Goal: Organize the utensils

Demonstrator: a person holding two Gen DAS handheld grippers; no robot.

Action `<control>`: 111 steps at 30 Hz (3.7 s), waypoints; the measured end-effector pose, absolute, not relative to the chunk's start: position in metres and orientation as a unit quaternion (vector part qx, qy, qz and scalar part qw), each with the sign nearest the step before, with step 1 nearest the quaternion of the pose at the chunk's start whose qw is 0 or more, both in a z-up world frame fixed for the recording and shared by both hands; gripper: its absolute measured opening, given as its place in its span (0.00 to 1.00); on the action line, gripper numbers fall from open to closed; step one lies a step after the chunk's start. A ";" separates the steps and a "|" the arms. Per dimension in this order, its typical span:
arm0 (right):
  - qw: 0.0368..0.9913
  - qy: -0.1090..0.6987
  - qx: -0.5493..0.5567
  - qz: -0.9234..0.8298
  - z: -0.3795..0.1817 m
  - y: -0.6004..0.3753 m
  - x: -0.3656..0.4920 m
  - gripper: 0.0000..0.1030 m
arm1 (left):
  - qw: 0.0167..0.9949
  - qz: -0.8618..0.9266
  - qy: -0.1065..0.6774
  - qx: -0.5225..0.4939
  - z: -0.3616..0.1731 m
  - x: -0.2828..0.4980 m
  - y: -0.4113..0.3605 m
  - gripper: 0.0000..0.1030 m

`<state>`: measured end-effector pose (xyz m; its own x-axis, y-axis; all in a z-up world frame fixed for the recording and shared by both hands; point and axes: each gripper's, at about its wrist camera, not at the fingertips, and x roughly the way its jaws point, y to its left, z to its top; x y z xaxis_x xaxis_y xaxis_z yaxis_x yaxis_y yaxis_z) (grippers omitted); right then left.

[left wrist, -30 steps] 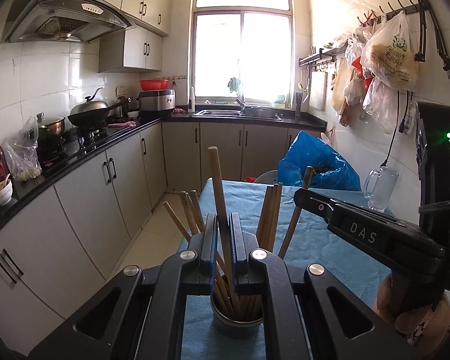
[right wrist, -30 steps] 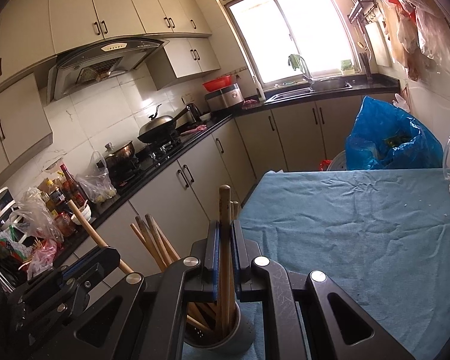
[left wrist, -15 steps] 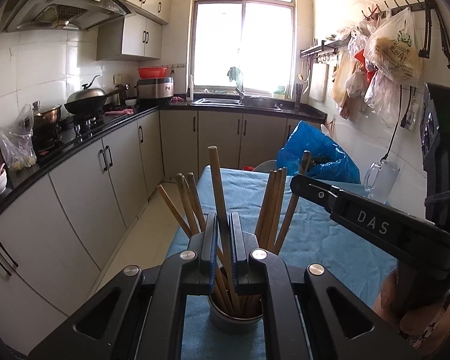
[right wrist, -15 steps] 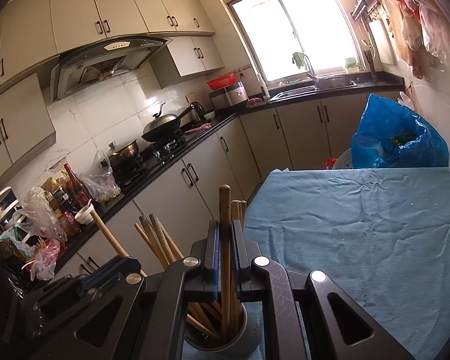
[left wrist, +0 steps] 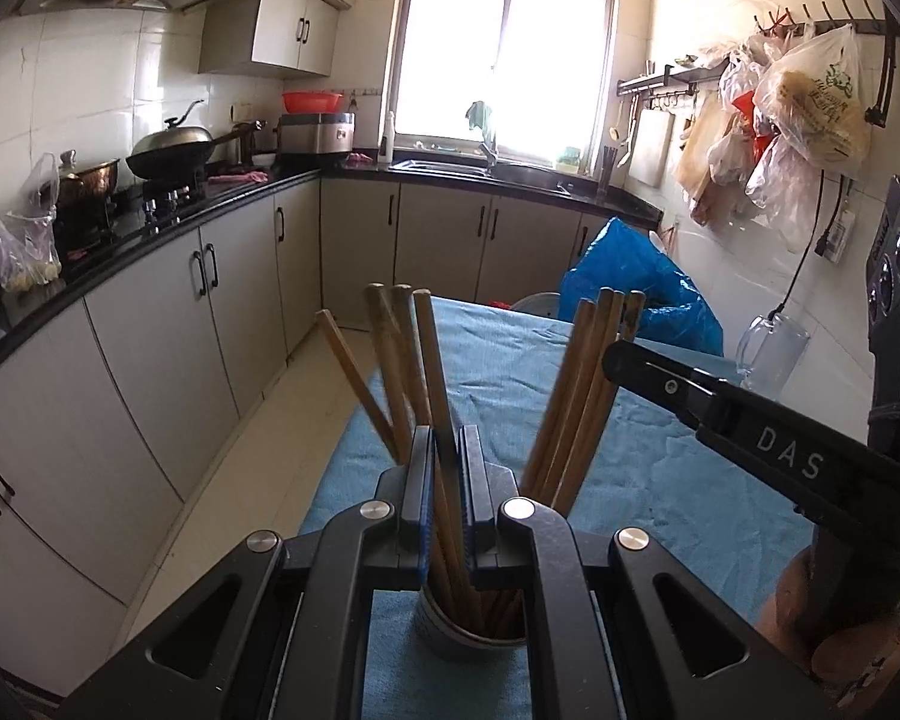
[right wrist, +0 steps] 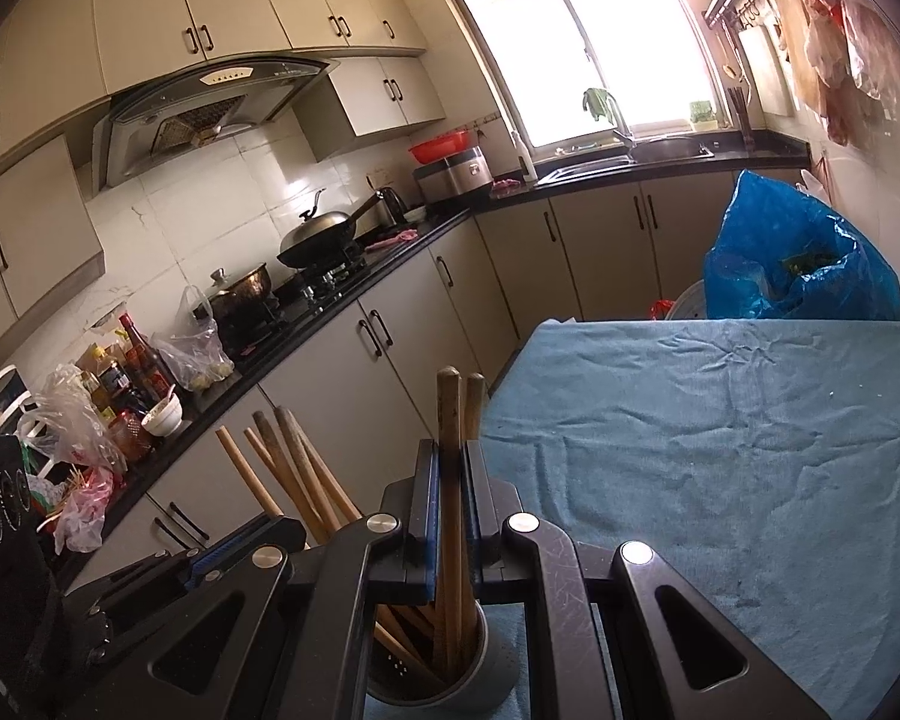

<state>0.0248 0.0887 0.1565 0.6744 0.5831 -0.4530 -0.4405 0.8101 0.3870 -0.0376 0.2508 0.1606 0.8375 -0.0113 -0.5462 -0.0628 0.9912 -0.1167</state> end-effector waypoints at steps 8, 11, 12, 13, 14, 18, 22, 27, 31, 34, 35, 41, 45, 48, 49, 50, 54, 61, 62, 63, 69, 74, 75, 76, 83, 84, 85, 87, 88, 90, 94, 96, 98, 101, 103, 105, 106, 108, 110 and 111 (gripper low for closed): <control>0.903 0.292 0.128 0.289 0.155 0.090 0.028 0.08 | 0.955 -0.004 0.286 -0.075 0.161 -0.034 0.251 0.07; 0.901 0.292 0.129 0.295 0.155 0.092 0.028 0.08 | 0.957 -0.010 0.281 -0.075 0.165 -0.034 0.247 0.07; 0.900 0.292 0.129 0.295 0.154 0.092 0.028 0.08 | 0.957 -0.012 0.279 -0.075 0.167 -0.034 0.246 0.07; 0.900 0.292 0.128 0.296 0.154 0.093 0.028 0.08 | 0.958 -0.015 0.276 -0.075 0.168 -0.035 0.245 0.07; 0.899 0.292 0.129 0.298 0.154 0.093 0.028 0.08 | 0.958 -0.017 0.275 -0.075 0.169 -0.035 0.244 0.07; 0.896 0.294 0.135 0.304 0.152 0.092 0.029 0.08 | 0.959 -0.025 0.273 -0.073 0.171 -0.036 0.241 0.07; 0.893 0.296 0.140 0.308 0.151 0.092 0.030 0.08 | 0.957 -0.034 0.278 -0.073 0.168 -0.035 0.237 0.07; 0.890 0.298 0.151 0.309 0.150 0.090 0.032 0.09 | 0.955 -0.039 0.285 -0.070 0.165 -0.033 0.236 0.07; 0.890 0.300 0.157 0.307 0.149 0.087 0.033 0.10 | 0.956 -0.044 0.284 -0.068 0.165 -0.033 0.236 0.07; 0.890 0.300 0.159 0.306 0.149 0.085 0.034 0.10 | 0.955 -0.044 0.284 -0.069 0.166 -0.033 0.237 0.07; 0.890 0.300 0.159 0.305 0.149 0.085 0.034 0.10 | 0.955 -0.045 0.285 -0.070 0.165 -0.033 0.237 0.07; 0.893 0.301 0.149 0.299 0.150 0.086 0.033 0.10 | 0.946 -0.057 0.298 -0.113 0.162 -0.032 0.254 0.04; 0.895 0.299 0.144 0.298 0.153 0.086 0.031 0.09 | 0.941 -0.054 0.307 -0.135 0.159 -0.030 0.267 0.01; 0.896 0.295 0.139 0.302 0.155 0.088 0.028 0.09 | 0.938 -0.057 0.308 -0.149 0.158 -0.031 0.274 0.00; 0.896 0.295 0.138 0.303 0.155 0.088 0.027 0.09 | 0.938 -0.058 0.308 -0.151 0.157 -0.031 0.275 0.00; 0.896 0.293 0.137 0.304 0.156 0.088 0.027 0.09 | 0.938 -0.058 0.306 -0.152 0.157 -0.032 0.276 0.00; 0.899 0.286 0.136 0.302 0.157 0.085 0.023 0.09 | 0.938 -0.058 0.303 -0.155 0.159 -0.035 0.278 0.00; 0.901 0.296 0.154 0.278 0.148 0.076 0.028 0.28 | 0.938 -0.022 0.291 -0.185 0.160 -0.037 0.302 0.29; 0.900 0.299 0.160 0.275 0.145 0.075 0.030 0.33 | 0.937 -0.015 0.290 -0.194 0.158 -0.035 0.306 0.42; 0.899 0.302 0.163 0.274 0.144 0.075 0.032 0.35 | 0.936 -0.009 0.288 -0.203 0.156 -0.033 0.310 0.43; 0.885 0.321 0.175 0.290 0.134 0.079 0.043 0.38 | 0.926 -0.023 0.309 -0.213 0.141 -0.007 0.312 0.43; 0.869 0.326 0.185 0.322 0.132 0.085 0.047 0.37 | 0.916 -0.051 0.331 -0.220 0.133 0.010 0.303 0.22; 0.866 0.327 0.187 0.330 0.132 0.086 0.047 0.37 | 0.916 -0.053 0.331 -0.220 0.132 0.011 0.300 0.22; 0.862 0.327 0.189 0.337 0.133 0.088 0.046 0.37 | 0.917 -0.054 0.331 -0.217 0.131 0.012 0.298 0.22; 0.842 0.327 0.206 0.377 0.137 0.094 0.049 0.37 | 0.914 -0.071 0.328 -0.227 0.131 0.015 0.292 0.22; 0.844 0.324 0.207 0.374 0.138 0.093 0.048 0.37 | 0.914 -0.069 0.329 -0.226 0.132 0.015 0.292 0.22; 0.848 0.320 0.207 0.369 0.139 0.091 0.047 0.37 | 0.915 -0.066 0.329 -0.224 0.132 0.014 0.292 0.22; 0.856 0.314 0.204 0.356 0.141 0.087 0.046 0.37 | 0.918 -0.054 0.328 -0.215 0.133 0.010 0.292 0.23; 0.859 0.313 0.203 0.351 0.142 0.085 0.045 0.37 | 0.920 -0.048 0.329 -0.209 0.135 0.008 0.292 0.23; 0.863 0.312 0.205 0.339 0.142 0.080 0.045 0.37 | 0.923 -0.039 0.327 -0.200 0.138 0.003 0.292 0.23; 0.874 0.309 0.204 0.316 0.142 0.069 0.038 0.38 | 0.933 -0.010 0.318 -0.167 0.147 -0.017 0.288 0.35; 0.881 0.306 0.197 0.303 0.142 0.063 0.033 0.38 | 0.939 0.006 0.311 -0.147 0.153 -0.030 0.284 0.40; 0.888 0.302 0.190 0.289 0.143 0.058 0.025 0.40 | 0.943 0.020 0.305 -0.133 0.157 -0.041 0.282 0.55; 0.898 0.299 0.178 0.270 0.142 0.048 0.012 0.42 | 0.950 0.049 0.285 -0.118 0.164 -0.066 0.279 0.69; 0.905 0.300 0.165 0.252 0.141 0.043 0.002 0.43 | 0.954 0.076 0.271 -0.107 0.167 -0.082 0.275 0.79; 0.910 0.299 0.159 0.239 0.139 0.036 -0.008 0.46 | 0.956 0.113 0.252 -0.093 0.169 -0.098 0.271 0.83; 0.912 0.300 0.156 0.232 0.138 0.033 -0.015 0.48 | 0.958 0.129 0.242 -0.086 0.170 -0.107 0.268 0.85; 0.916 0.302 0.149 0.220 0.134 0.029 -0.026 0.49 | 0.960 0.157 0.222 -0.070 0.172 -0.123 0.262 0.88; 0.918 0.303 0.142 0.211 0.131 0.023 -0.037 0.49 | 0.960 0.184 0.202 -0.054 0.177 -0.139 0.255 0.95; 0.920 0.303 0.140 0.208 0.131 0.021 -0.042 0.49 | 0.961 0.192 0.194 -0.051 0.178 -0.146 0.253 0.96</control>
<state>-0.0422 0.0207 0.1308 0.7300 0.4667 -0.4993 -0.2976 0.8747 0.3826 -0.1455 0.2533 0.1776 0.8511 0.3489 -0.3924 -0.3888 0.9210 -0.0243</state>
